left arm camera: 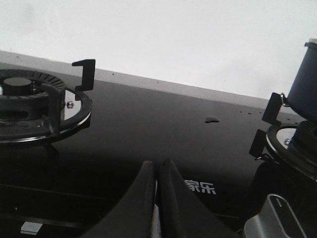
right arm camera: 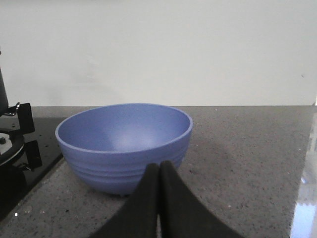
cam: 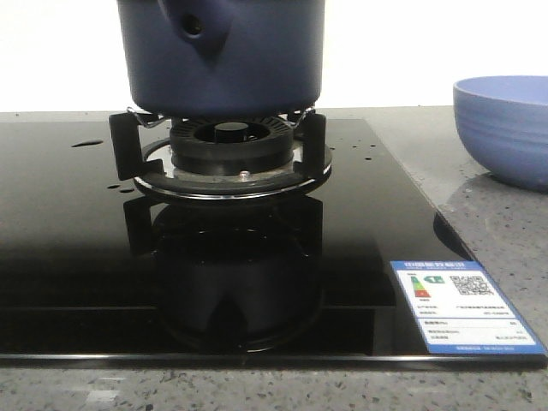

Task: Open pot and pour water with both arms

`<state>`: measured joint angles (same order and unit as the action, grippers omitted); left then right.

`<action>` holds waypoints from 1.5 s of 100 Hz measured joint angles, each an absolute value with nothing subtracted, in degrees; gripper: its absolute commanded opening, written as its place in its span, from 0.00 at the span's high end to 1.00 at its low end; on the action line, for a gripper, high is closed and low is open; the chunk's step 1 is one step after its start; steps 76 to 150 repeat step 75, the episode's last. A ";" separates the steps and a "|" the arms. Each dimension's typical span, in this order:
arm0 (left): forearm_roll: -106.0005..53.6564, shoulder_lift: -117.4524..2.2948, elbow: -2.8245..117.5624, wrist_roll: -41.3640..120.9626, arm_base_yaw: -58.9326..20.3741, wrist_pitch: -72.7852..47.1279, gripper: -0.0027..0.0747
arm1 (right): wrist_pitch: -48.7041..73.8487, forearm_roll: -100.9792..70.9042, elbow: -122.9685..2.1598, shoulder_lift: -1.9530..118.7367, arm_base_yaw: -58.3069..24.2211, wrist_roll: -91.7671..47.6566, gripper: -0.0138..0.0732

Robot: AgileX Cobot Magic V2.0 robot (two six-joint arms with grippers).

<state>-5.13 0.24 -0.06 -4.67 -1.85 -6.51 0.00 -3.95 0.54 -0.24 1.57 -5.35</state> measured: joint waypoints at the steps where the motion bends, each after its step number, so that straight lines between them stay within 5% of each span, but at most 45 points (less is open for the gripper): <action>1: -5.13 0.24 -0.06 -4.67 -1.85 -6.51 0.99 | 0.00 -3.95 0.54 -0.38 1.56 -5.35 0.92; 33: -5.13 0.24 -0.06 -4.67 -1.85 -6.64 0.99 | 8.50 -3.82 0.54 -0.60 2.16 -5.35 0.92; 150: -5.13 0.24 -0.06 -4.67 -1.85 -6.64 0.99 | 8.89 -3.82 0.54 -0.60 2.16 -5.22 0.92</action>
